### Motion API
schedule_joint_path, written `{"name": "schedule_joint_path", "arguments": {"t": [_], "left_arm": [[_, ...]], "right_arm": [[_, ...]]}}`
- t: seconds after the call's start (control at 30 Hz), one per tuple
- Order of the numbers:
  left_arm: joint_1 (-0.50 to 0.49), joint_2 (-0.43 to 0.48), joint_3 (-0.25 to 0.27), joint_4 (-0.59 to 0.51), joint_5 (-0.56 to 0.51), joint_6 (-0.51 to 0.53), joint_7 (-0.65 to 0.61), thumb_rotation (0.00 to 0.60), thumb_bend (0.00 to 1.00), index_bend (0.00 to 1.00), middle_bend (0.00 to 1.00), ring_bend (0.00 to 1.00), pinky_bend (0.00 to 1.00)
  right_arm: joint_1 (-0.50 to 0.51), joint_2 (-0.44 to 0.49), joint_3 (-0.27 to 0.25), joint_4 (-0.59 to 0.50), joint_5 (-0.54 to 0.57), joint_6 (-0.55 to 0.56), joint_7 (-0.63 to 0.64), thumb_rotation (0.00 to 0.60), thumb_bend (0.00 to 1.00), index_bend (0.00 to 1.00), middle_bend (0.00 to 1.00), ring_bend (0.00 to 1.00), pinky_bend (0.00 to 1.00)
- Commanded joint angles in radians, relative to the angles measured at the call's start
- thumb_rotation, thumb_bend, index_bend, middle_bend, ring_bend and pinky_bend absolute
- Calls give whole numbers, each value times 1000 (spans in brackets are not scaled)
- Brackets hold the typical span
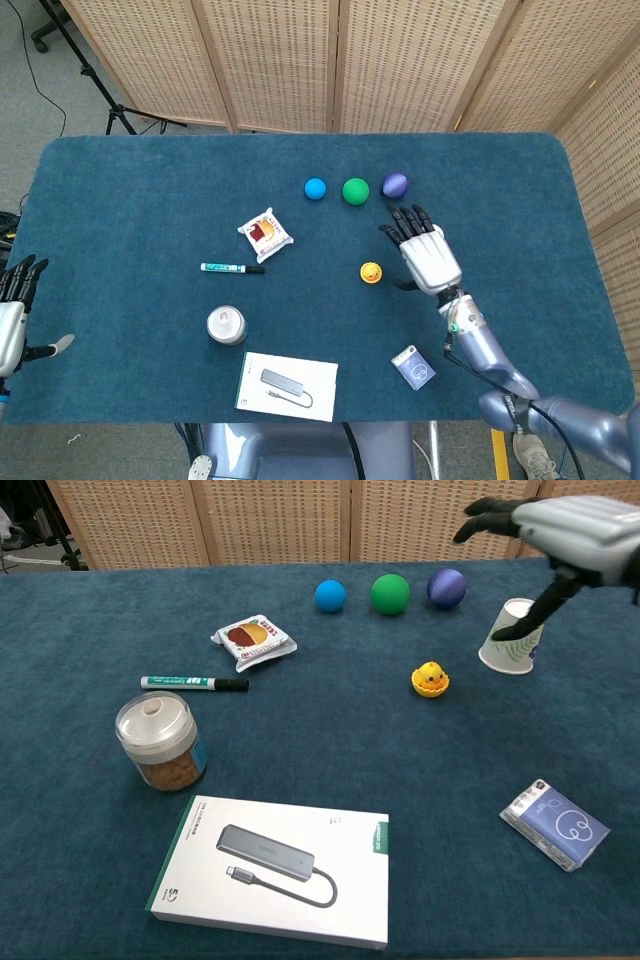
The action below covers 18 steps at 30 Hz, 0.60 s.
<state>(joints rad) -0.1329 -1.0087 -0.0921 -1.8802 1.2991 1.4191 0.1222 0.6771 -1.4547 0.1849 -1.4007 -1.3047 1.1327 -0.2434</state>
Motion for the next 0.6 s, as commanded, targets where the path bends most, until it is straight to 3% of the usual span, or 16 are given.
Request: {"name": "schedule_joint_path", "arguments": {"t": [0.03, 0.3, 0.6], "left_arm": [[3, -1, 0, 8, 5, 3, -14, 600, 0, 0, 0, 0, 0], [18, -5, 12, 37, 25, 12, -48, 600, 0, 0, 0, 0, 0], [33, 19, 29, 75, 52, -1, -140, 600, 0, 0, 0, 0, 0]], "right_arm": [[-112, 106, -40, -84, -43, 113, 71, 600, 0, 18, 0, 0, 0], [-302, 215, -132, -138, -79, 261, 194, 600, 0, 15, 0, 0, 0], [-412, 206, -173, -82, -147, 369, 268, 600, 0, 15, 0, 0, 0]]}}
